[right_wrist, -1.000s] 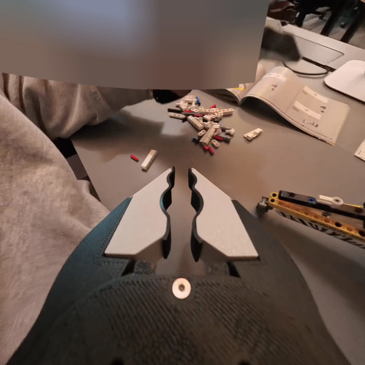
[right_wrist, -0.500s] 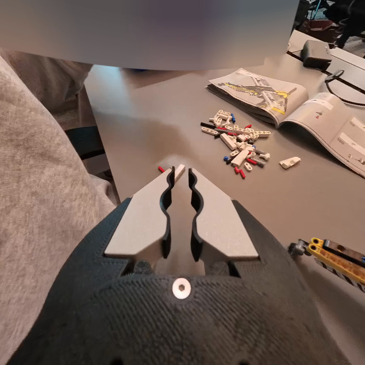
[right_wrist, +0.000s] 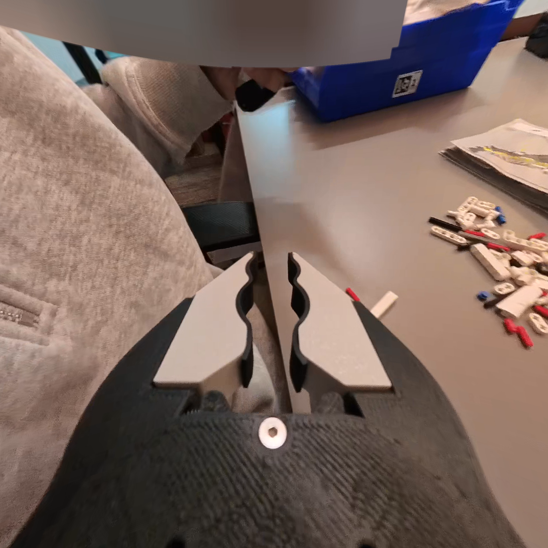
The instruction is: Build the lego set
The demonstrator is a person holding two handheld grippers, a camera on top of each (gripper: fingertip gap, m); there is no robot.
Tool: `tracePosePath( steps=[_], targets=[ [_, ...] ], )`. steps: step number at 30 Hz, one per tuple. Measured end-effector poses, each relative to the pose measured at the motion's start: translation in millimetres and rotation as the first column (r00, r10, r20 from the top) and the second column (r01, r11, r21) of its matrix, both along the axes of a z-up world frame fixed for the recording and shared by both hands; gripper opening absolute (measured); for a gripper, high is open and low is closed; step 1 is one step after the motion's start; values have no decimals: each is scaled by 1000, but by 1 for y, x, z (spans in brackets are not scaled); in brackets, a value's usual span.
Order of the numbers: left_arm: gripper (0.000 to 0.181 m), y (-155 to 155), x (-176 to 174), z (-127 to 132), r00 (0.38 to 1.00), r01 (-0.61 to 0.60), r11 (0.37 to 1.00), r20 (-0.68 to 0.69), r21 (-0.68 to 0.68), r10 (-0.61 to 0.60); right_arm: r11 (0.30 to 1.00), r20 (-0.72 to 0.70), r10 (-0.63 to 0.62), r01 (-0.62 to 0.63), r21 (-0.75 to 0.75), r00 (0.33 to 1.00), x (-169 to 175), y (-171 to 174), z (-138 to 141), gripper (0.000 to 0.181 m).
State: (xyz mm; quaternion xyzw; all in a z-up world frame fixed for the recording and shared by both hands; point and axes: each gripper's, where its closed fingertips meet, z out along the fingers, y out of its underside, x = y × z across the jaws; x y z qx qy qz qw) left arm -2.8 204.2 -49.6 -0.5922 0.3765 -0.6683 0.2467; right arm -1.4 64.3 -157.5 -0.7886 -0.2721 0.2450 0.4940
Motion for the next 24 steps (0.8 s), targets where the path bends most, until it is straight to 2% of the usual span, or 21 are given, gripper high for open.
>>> tracePosePath(
  steps=[1, 3, 6, 10, 13, 19, 24],
  targets=[
    [53, -2, -12, 2, 1000, -17, 1000, -15, -11, 17, 1000, -2, 15, -15, 12, 1000, -4, -2, 1, 19],
    [53, -2, -42, -1, 992, -85, 996, -95, 12, 86, 999, -10, 32, -32, 41, 999, -8, -3, 3, 18],
    [53, 0, -85, -5, 946, -222, 967, -215, 122, 244, 996, -63, 55, -50, 73, 997, -9, -5, 11, 19],
    [53, -9, -107, 0, 903, -327, 924, -223, 197, 367, 992, -154, 79, -62, 114, 985, -8, -17, 36, 21],
    [53, -22, -101, 2, 912, -310, 925, -208, 217, 355, 989, -141, 50, -29, 144, 989, -3, -31, 48, 23],
    [52, -44, -96, -8, 916, -270, 923, -223, 273, 333, 982, -30, -91, 94, 161, 995, 11, -53, 48, 31],
    [51, -71, -106, -25, 931, -222, 942, -233, 253, 282, 975, -163, -162, 184, 128, 973, -6, -89, 52, 34]
  ],
)
